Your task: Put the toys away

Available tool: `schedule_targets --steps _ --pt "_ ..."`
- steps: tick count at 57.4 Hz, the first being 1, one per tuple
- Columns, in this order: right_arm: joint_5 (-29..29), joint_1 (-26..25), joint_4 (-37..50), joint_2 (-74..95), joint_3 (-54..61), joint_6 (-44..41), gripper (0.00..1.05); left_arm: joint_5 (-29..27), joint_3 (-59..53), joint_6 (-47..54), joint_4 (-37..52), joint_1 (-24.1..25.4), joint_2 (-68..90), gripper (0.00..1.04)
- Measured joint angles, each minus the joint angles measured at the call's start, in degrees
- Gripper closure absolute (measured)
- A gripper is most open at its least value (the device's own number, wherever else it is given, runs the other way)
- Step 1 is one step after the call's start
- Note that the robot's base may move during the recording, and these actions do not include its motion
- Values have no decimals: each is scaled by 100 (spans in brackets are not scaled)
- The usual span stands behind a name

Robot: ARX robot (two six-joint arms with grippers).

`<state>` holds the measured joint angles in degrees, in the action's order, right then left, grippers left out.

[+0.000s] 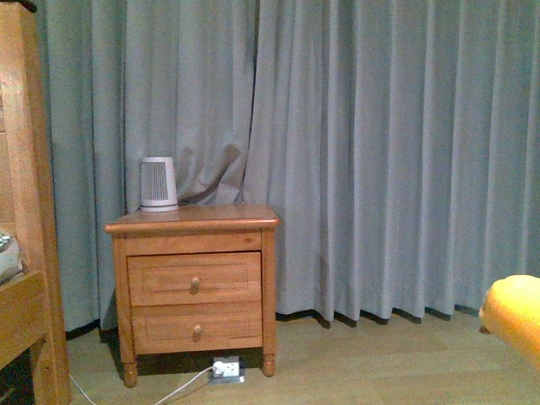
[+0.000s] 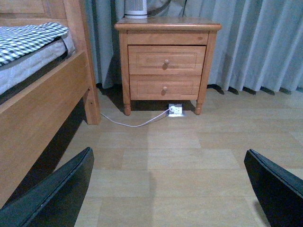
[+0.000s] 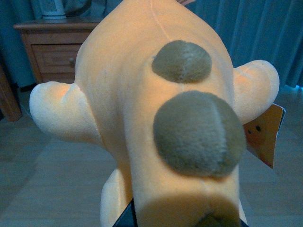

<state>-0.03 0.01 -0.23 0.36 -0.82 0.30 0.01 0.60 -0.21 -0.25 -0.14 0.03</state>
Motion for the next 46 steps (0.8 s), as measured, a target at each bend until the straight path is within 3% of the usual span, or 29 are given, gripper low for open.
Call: schedule_targets --steps 46 --pt "2 0 0 -2 0 0 98 -2 0 0 0 0 0 6"
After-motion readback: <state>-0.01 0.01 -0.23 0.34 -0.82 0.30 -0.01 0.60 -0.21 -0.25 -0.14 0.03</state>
